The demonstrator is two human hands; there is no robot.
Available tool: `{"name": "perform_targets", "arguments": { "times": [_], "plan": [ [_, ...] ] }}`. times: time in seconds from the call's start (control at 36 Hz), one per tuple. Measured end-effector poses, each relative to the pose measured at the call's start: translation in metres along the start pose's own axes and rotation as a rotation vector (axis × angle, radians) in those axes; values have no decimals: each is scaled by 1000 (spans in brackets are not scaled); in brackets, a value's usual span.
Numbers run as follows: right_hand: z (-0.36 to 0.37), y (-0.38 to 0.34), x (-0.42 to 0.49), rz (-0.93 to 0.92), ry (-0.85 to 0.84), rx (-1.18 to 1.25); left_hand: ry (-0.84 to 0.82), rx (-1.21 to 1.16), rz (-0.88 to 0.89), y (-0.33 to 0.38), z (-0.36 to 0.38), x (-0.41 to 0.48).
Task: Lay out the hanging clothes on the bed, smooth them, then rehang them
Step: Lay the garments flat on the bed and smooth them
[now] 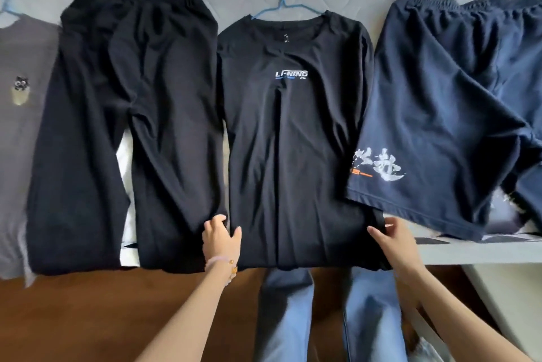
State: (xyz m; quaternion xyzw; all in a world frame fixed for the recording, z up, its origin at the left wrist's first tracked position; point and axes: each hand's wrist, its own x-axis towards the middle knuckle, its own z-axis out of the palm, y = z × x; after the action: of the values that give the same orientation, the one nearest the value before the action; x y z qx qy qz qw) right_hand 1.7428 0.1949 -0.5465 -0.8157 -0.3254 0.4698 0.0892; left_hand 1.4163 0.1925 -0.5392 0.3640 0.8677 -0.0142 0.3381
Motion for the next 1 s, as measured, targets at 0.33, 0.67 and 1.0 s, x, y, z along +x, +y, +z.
{"name": "perform_targets", "arguments": {
  "times": [0.33,0.67,1.0],
  "plan": [
    [-15,-2,-6,-33,26,150,-86,-120,120,48,1,30],
    [-43,19,-14,95,-174,96,-624,-361,-127,-4,3,3],
    [-41,58,-5,112,-93,-97,-301,-416,-80,-54,-8,-13]
  ]
}}
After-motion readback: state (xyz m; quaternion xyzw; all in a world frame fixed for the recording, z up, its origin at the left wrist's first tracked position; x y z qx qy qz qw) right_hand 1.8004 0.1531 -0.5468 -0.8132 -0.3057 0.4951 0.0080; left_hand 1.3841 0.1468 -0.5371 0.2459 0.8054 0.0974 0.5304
